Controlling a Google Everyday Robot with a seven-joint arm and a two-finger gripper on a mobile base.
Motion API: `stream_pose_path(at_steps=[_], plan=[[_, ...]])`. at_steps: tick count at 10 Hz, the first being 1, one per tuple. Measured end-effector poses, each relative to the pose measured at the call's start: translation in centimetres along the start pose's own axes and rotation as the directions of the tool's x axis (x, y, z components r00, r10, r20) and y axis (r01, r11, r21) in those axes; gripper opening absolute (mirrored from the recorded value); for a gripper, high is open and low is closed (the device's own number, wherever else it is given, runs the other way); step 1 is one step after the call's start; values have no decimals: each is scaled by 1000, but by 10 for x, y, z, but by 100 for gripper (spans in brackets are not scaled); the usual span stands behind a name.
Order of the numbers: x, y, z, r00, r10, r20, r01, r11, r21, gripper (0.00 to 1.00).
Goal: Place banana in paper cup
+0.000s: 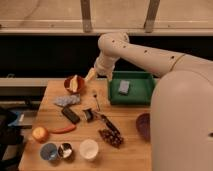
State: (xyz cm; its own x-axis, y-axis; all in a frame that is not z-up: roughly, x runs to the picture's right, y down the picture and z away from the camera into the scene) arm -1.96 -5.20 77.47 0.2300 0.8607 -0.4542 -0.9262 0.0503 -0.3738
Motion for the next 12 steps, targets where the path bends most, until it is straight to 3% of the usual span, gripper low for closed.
stream_pose_path(at_steps=[3, 6, 9, 12], plan=[[-1, 3, 1, 1000, -3, -1, 3, 1000, -2, 80], [-11, 9, 17, 1000, -15, -2, 15, 999, -37, 80], [-47, 51, 52, 996, -84, -19, 82, 993, -87, 80], [-76, 98, 88, 986, -162, -34, 155, 976, -156, 80]])
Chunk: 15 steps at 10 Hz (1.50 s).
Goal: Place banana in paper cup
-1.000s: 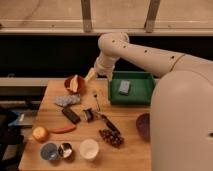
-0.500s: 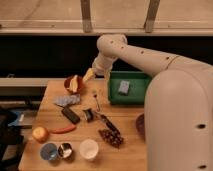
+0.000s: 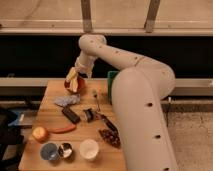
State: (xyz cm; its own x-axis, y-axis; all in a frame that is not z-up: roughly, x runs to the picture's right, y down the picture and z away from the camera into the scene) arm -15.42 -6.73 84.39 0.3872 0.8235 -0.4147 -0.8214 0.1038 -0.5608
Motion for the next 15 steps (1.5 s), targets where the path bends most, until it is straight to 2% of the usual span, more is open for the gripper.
stream_pose_path(at_steps=[1, 4, 7, 9, 10, 12, 13, 15], plan=[[-16, 17, 20, 999, -43, -10, 42, 998, -38, 80], [-36, 43, 48, 994, -110, 4, 110, 989, -94, 80], [-36, 43, 48, 994, -109, 5, 109, 990, -94, 80], [-34, 42, 48, 994, -107, 5, 107, 991, -80, 80], [-29, 38, 50, 997, -81, 20, 82, 996, -29, 80], [-24, 30, 52, 997, -31, 73, 29, 999, 33, 80], [-24, 24, 52, 994, -17, 107, 12, 999, 47, 80], [-28, 16, 54, 992, -6, 126, 2, 1000, 31, 80]])
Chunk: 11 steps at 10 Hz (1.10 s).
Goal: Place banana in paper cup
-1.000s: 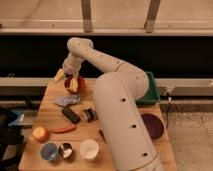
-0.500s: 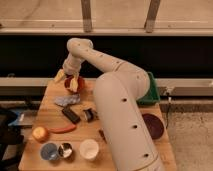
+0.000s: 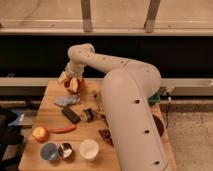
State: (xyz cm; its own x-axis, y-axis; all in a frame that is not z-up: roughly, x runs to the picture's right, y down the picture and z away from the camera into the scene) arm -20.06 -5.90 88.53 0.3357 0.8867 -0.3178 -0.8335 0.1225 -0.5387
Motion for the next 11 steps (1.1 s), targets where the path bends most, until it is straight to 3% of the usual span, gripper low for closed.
stream_pose_path(at_steps=[3, 9, 10, 11], plan=[[-9, -5, 22, 1000, 5, -12, -5, 998, -57, 80], [1, -24, 58, 996, 58, -70, -65, 992, -106, 79], [3, -27, 61, 995, 68, -75, -77, 989, -129, 75], [6, -33, 66, 994, 79, -80, -92, 981, -169, 64]])
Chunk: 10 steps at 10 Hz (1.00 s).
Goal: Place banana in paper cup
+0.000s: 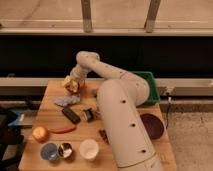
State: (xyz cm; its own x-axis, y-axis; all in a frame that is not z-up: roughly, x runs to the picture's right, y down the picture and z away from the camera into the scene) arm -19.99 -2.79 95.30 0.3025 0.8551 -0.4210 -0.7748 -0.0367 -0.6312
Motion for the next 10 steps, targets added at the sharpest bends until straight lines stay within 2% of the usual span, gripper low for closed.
stream_pose_path(at_steps=[2, 3, 4, 6, 7, 10], plan=[[-3, 0, -1, 1000, 8, 3, -8, 1000, -17, 42], [-3, 2, 0, 1000, 7, 1, -7, 1000, -19, 35], [-2, 1, -1, 1000, 7, 2, -7, 1000, -18, 22], [-3, 3, -5, 1000, 7, 8, -7, 1000, -15, 5], [-3, 5, -8, 1000, 7, 10, -7, 1000, -13, 0], [2, 10, -31, 1000, 7, 12, -7, 1000, -9, 0]])
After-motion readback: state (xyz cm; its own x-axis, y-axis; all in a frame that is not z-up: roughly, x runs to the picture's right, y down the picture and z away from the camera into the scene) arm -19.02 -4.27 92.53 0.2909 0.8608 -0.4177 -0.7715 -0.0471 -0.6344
